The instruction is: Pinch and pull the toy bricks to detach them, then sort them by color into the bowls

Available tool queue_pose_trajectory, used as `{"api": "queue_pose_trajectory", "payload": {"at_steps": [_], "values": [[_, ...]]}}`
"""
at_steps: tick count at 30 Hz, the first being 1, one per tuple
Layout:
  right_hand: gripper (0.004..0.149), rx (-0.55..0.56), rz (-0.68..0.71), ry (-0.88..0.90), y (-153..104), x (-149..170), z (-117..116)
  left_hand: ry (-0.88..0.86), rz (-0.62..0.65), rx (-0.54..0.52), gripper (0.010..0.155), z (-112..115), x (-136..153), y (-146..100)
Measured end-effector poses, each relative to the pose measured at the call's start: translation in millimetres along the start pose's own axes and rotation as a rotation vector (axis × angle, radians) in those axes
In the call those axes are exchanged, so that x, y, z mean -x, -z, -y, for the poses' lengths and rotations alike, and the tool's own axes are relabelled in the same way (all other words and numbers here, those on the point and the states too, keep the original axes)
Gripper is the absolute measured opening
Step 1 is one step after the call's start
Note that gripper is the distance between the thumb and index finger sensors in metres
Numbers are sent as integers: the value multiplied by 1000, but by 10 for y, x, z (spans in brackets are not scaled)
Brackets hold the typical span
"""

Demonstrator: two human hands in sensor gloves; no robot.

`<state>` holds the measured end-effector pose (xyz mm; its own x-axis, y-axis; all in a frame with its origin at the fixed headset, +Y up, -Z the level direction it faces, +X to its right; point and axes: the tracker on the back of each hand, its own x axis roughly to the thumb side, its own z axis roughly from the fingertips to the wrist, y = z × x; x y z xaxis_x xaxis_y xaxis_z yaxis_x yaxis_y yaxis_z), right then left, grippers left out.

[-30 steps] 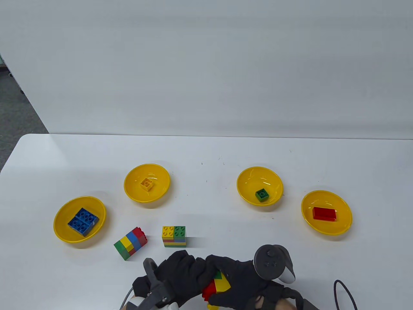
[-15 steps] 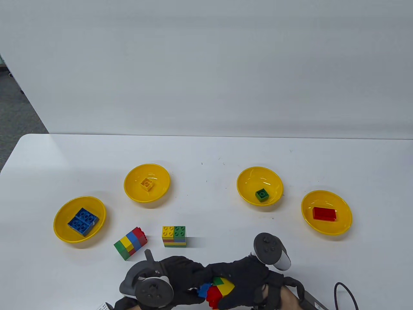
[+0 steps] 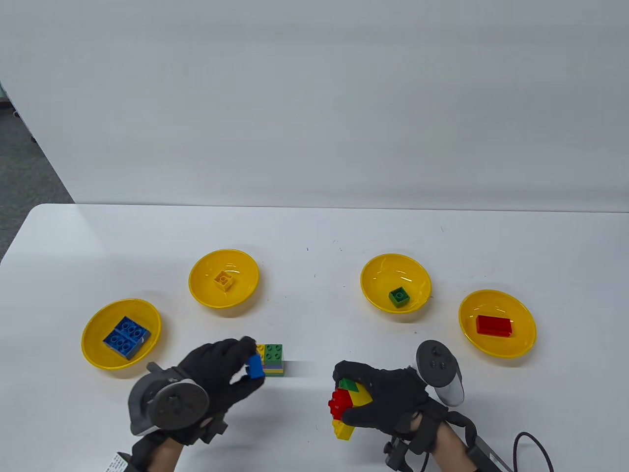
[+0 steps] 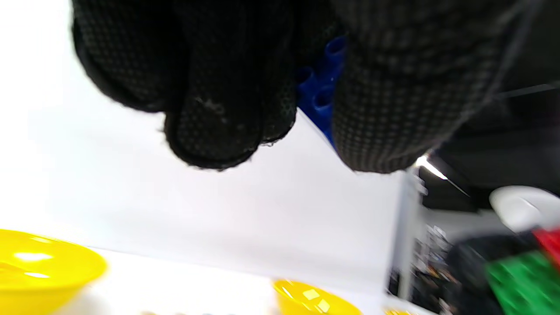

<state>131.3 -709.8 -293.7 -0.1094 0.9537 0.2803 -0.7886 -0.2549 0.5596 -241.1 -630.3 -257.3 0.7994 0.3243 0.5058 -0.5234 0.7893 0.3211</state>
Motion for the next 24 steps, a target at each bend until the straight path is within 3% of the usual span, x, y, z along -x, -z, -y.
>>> {"api": "queue_pose_trajectory", "payload": {"at_steps": [5, 12, 20, 24], "values": [[90, 45, -8, 23, -2, 29, 108, 66, -179, -118, 67, -299, 404, -97], [90, 79, -9, 17, -10, 21, 140, 132, -393, -208, 69, -464, 766, -212], [90, 90, -5, 19, -19, 20, 151, 132, -519, -219, 68, -549, 1052, -302], [90, 87, -8, 13, -20, 24, 146, 253, -610, -122, 67, -467, 1254, -334]]}}
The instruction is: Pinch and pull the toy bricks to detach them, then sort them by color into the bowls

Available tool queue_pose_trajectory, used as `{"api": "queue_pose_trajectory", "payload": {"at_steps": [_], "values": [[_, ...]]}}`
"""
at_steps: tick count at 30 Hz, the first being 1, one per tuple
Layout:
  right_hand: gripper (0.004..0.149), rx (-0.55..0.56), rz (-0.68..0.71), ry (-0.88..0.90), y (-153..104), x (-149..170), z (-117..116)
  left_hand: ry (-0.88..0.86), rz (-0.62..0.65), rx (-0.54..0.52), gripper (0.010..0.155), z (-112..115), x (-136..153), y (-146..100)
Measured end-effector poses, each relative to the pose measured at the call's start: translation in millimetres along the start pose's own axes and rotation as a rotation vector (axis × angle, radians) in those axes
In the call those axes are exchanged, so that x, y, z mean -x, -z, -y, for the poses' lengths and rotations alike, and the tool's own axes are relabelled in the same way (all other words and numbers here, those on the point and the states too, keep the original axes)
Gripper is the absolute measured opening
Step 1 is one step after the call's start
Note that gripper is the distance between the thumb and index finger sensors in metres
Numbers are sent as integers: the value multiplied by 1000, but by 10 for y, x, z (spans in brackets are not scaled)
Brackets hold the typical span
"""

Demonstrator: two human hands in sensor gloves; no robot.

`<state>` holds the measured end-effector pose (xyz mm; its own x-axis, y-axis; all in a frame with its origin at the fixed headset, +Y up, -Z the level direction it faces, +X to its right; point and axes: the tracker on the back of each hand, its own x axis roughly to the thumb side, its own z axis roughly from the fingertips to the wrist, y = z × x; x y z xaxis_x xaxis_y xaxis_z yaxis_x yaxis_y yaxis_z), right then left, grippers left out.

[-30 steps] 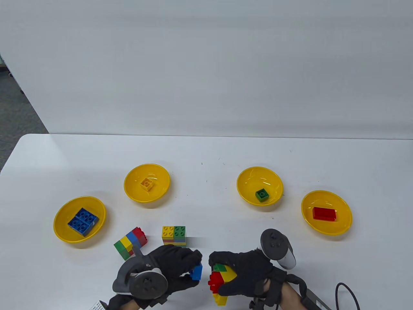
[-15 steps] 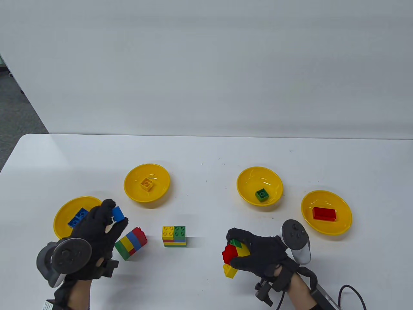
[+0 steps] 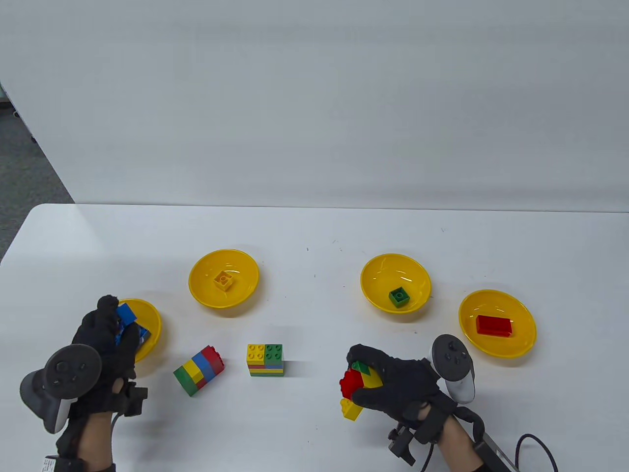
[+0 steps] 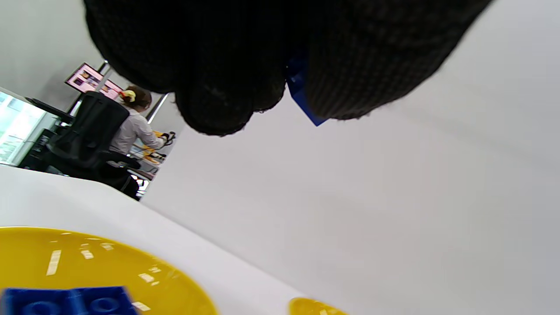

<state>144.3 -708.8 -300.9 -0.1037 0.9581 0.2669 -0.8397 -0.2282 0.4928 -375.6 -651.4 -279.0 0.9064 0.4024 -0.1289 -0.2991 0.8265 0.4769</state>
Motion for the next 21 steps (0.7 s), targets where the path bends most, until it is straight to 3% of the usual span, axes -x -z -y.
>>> {"api": "queue_pose_trajectory", "payload": {"at_steps": [5, 9, 15, 21], "values": [[90, -1, -2, -11, -3, 9, -17, 203, -88, 98, 68, 315, 203, 86], [90, 4, -8, -10, -6, 20, -28, 195, -158, 137, 74, 478, 336, 123], [90, 19, -16, 5, -13, 22, -27, 169, -145, 76, 77, 384, 293, 114], [90, 45, -15, 44, -30, 25, -53, 15, -35, 4, 71, 176, -76, 26]]}}
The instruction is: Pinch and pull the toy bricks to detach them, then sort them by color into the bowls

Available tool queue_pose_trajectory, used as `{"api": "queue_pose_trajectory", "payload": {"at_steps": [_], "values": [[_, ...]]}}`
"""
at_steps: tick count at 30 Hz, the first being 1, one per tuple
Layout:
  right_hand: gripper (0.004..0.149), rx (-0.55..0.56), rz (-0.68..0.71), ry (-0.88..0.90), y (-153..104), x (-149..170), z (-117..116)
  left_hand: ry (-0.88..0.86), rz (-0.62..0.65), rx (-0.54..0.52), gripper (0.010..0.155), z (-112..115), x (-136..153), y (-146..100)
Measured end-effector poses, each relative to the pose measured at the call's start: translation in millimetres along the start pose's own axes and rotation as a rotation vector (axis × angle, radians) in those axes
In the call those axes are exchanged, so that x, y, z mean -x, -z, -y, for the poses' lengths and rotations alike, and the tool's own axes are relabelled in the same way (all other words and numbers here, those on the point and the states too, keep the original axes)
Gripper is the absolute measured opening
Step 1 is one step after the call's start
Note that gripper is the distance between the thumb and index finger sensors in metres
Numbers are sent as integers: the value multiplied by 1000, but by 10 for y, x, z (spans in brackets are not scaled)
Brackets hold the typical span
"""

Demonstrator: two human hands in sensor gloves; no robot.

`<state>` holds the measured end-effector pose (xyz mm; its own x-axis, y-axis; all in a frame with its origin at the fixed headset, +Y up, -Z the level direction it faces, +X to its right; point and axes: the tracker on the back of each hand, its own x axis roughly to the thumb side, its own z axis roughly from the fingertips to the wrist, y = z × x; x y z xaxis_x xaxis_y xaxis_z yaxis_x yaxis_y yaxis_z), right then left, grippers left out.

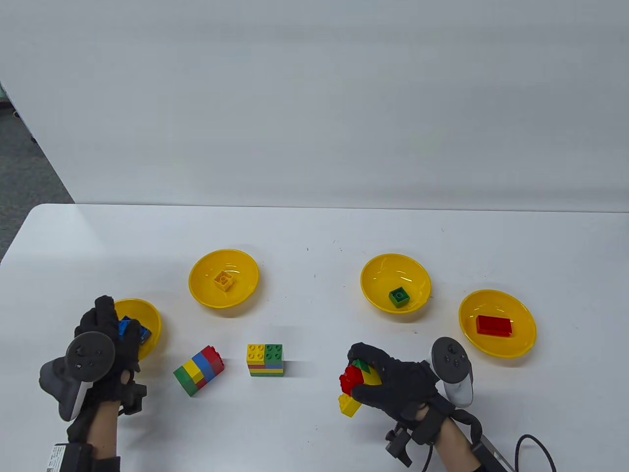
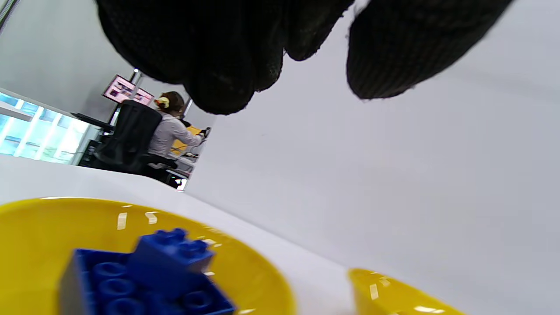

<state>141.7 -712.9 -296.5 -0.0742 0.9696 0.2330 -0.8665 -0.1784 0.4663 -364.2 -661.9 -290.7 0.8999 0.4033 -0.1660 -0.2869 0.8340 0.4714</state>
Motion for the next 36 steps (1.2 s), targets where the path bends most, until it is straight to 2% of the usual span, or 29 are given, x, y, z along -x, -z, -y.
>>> {"api": "queue_pose_trajectory", "payload": {"at_steps": [3, 5, 7, 8, 11, 13, 14, 17, 19, 22, 23, 26, 30, 32, 34, 35, 36], "values": [[91, 57, 18, 57, -24, -6, -70, -160, 127, 15, 64, -73, -359, -144], [90, 72, 42, 74, -32, -29, -129, -255, 226, 79, 60, -69, -635, -275], [90, 65, 74, 64, -41, -71, -216, -389, 322, 194, 58, 26, -963, -478], [90, 65, 95, 59, -50, -99, -267, -456, 350, 283, 59, 107, -1115, -584], [89, 66, 143, 84, -74, -154, -397, -696, 401, 664, 70, 480, -1497, -956], [89, 59, 165, 128, -96, -186, -487, -813, 380, 853, 84, 663, -1645, -1176], [89, 63, 168, 140, -110, -192, -511, -888, 384, 909, 85, 735, -1695, -1268], [88, 86, 168, 183, -127, -189, -505, -1143, 383, 895, 84, 760, -1756, -1330], [88, 74, 173, 197, -123, -189, -529, -1133, 446, 914, 81, 740, -1786, -1338], [88, 49, 179, 216, -108, -200, -647, -1099, 412, 801, 75, 727, -1818, -1416], [88, 37, 181, 209, -105, -203, -681, -1111, 399, 798, 73, 734, -1826, -1430], [88, 20, 182, 193, -110, -216, -749, -1240, 327, 777, 68, 738, -1796, -1456], [90, -29, 170, 135, -112, -237, -755, -1333, 341, 776, 67, 705, -1786, -1413], [91, -11, 165, 89, -130, -292, -722, -1292, 390, 717, 67, 640, -1802, -1402], [90, 38, 192, 7, -167, -359, -667, -1099, 500, 555, 68, 496, -1822, -1394], [88, 114, 223, -93, -211, -424, -621, -944, 573, 437, 68, 412, -1835, -1402], [86, 166, 240, -174, -237, -472, -597, -847, 643, 365, 68, 353, -1856, -1416]]}}
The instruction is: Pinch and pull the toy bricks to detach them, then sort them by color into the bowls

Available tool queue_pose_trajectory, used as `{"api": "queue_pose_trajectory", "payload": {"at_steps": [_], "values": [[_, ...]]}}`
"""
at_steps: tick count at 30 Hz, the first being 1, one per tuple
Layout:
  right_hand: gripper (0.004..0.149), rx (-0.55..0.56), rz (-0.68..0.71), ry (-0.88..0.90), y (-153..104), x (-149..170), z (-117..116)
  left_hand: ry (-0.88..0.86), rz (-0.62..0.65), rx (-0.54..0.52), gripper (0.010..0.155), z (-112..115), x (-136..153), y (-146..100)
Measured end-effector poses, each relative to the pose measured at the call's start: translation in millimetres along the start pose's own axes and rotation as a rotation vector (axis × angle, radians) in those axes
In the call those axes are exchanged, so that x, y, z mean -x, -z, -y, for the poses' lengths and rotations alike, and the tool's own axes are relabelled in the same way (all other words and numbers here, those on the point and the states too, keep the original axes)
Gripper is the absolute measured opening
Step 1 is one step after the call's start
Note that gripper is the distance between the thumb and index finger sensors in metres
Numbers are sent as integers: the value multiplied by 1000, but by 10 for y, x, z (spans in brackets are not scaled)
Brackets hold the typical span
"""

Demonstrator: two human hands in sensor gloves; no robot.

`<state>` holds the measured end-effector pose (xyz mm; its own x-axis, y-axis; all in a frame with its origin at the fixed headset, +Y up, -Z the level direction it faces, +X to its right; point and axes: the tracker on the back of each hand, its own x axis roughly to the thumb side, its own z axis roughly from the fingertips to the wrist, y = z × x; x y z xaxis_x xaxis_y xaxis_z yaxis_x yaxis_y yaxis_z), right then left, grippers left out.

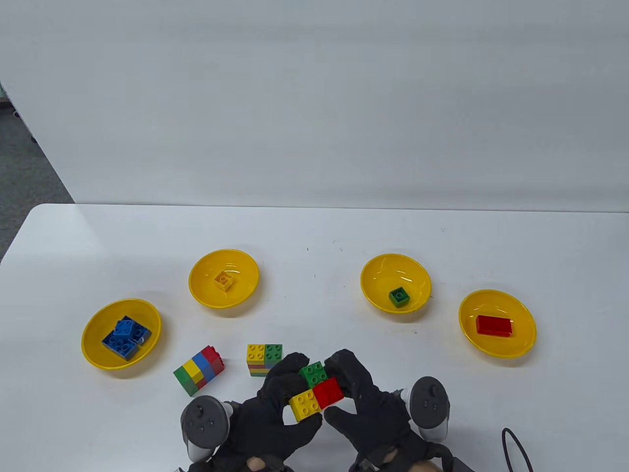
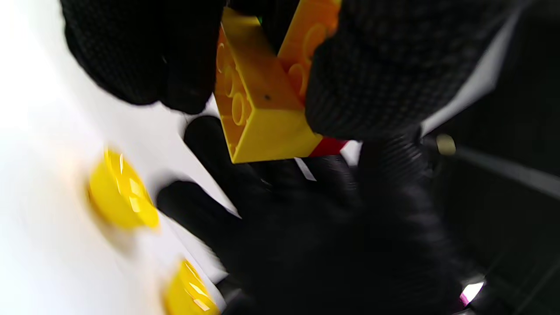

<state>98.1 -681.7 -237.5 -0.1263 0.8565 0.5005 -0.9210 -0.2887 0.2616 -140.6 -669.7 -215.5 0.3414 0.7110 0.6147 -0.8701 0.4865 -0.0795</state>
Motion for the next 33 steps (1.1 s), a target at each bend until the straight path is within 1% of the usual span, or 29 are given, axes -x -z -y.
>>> {"api": "queue_pose_trajectory", "payload": {"at_steps": [1, 2, 3, 5, 6, 7, 8, 9, 10, 12, 15, 18, 19, 20, 21, 23, 25, 28, 33], "values": [[85, 26, 7, -94, -12, -45, 23, 70, 21, -4, 68, -10, -39, -15], [84, 28, 24, -195, -27, -95, 30, 122, 40, -13, 68, -2, -87, -22], [82, 34, 46, -246, -35, -125, 20, 154, 44, -11, 68, 8, -107, -24], [81, 21, 69, -304, -47, -160, -34, 237, 60, -3, 68, 47, -139, -30], [79, 29, 73, -325, -50, -175, -70, 287, 76, 9, 68, 74, -161, -35], [72, 45, 68, -355, -55, -181, -92, 308, 89, 12, 68, 92, -166, -45], [68, 84, 84, -413, -63, -184, -97, 325, 92, 12, 68, 114, -179, -55], [67, 83, 104, -427, -52, -187, -96, 333, 75, 9, 69, 122, -170, -52], [66, 85, 101, -424, -53, -187, -93, 332, 65, 13, 70, 121, -160, -42], [62, 110, 96, -382, -47, -169, -83, 270, 31, 14, 72, 129, -92, -32], [57, 110, 109, -400, -41, -161, -92, 223, 36, 27, 68, 144, -52, -16], [55, 100, 107, -375, -27, -168, -100, 98, 30, 32, 68, 122, 8, -1], [54, 106, 101, -362, -22, -164, -88, 83, 28, 29, 67, 107, 33, -5], [55, 115, 50, -259, -8, -133, -44, 19, 21, 31, 67, 84, 62, 10], [55, 119, 17, -189, -6, -103, -26, -7, 8, 41, 67, 66, 76, 17], [56, 100, -29, -150, 10, -55, -9, 4, 19, 45, 67, 65, 81, 24], [56, 85, -52, -120, 5, 9, -5, 15, 4, 43, 68, 77, 105, 14], [57, 80, -55, -138, -8, 31, -13, 28, -7, 41, 68, 89, 123, 9], [57, 69, -51, -106, -10, 42, -4, 16, -8, 39, 68, 80, 140, 0]]}}
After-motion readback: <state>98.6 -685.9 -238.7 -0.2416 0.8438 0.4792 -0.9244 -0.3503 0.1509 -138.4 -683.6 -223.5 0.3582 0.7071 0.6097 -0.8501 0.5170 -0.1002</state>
